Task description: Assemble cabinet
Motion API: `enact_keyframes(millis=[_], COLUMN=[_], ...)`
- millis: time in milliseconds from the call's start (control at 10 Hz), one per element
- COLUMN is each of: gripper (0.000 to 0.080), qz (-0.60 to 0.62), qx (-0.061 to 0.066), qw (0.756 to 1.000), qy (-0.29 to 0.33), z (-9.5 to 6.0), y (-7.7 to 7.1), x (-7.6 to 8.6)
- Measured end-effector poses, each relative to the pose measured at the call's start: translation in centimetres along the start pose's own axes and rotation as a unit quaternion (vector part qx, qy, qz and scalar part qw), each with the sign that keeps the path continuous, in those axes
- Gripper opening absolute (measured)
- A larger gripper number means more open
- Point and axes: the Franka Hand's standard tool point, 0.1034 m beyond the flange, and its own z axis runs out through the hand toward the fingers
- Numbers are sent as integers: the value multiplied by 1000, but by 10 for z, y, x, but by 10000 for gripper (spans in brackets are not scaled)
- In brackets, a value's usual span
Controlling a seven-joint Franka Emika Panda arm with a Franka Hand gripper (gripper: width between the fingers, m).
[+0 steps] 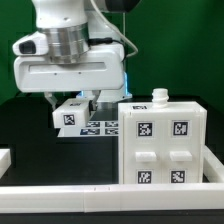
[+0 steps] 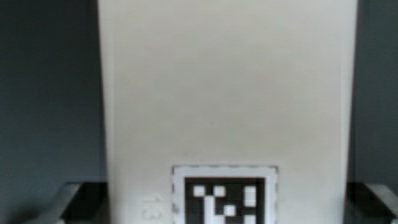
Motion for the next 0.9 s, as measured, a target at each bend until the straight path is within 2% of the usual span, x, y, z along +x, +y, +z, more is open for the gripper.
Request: enact_keyframes(millis=[500,600,700,900], gripper=[560,560,560,560], qz=[-10,-5,-11,-3], qx=[-3,6,9,12], qw=[1000,1000,1000,1000], qy=[-8,-26,-17,-20], z=[9,-8,-27,-59], y=[3,-7,-16,-43], x=[-1,3,15,38])
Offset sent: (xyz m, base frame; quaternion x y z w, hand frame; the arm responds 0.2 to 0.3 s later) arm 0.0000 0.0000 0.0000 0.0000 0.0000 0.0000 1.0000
